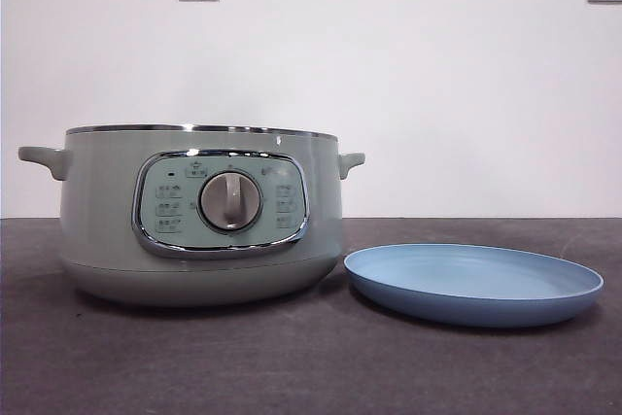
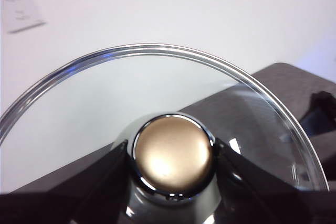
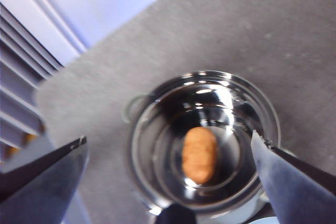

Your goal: Take the potato out from the steamer,put the potato on the plate,close the lid

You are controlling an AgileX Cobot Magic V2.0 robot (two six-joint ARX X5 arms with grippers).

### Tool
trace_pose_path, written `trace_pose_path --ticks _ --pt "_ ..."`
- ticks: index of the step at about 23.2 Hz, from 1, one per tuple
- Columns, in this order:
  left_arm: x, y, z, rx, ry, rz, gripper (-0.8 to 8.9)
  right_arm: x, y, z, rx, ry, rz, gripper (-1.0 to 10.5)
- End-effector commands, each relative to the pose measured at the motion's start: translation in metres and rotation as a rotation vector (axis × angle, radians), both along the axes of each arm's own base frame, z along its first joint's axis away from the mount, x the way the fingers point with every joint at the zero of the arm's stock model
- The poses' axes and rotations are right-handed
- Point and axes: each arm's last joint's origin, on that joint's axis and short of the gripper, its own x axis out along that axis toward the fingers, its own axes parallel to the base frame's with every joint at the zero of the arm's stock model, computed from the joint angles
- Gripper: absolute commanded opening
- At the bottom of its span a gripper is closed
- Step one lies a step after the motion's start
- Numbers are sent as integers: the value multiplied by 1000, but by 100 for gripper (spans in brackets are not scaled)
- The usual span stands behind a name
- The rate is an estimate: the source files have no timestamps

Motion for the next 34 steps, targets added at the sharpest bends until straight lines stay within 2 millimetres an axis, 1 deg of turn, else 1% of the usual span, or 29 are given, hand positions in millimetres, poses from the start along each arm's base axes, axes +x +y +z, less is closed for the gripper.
trace_pose_path --ticks 1,4,6,8,11,13,15,17,19,20,23,25,27,30,31,33,34 --pt "-22 9 7 7 -66 34 -8 18 30 -15 -95 -3 19 594" --pt "-38 15 6 10 -60 36 -8 32 61 -34 -154 17 48 594" --pt "-47 18 6 13 -55 43 -8 41 79 -49 -194 21 62 594" --pt "-57 22 5 16 -56 60 -8 51 103 -77 -272 33 59 594" --pt "-61 23 5 13 -63 58 -8 64 127 -124 -385 77 66 594" --pt "-61 23 5 14 -60 58 -8 73 135 -151 -429 121 72 594" --pt "-59 23 5 15 -56 58 -8 79 139 -172 -474 150 65 594" --pt "-57 22 4 17 -51 58 -8 83 142 -187 -500 175 67 594" --pt "-54 21 4 19 -45 58 -8 85 144 -197 -513 193 71 592" --pt "-53 21 4 21 -42 58 -8 86 145 -201 -518 199 72 569" --pt "-47 19 3 26 -28 57 -8 86 146 -203 -522 203 73 313" --pt "-42 17 2 31 -15 57 -8 85 145 -204 -533 209 80 118" --pt "-39 16 0 36 -3 57 -8 84 145 -204 -543 209 92 -14" --pt "-37 15 0 37 0 56 -8 85 145 -203 -535 201 90 -12" --pt "-36 15 0 37 1 56 -8 84 144 -195 -524 187 86 -12" --pt "-31 13 0 38 3 55 -9 78 138 -161 -474 127 75 -12" --pt "-27 12 -1 40 9 55 -8 72 131 -134 -442 89 65 -12"
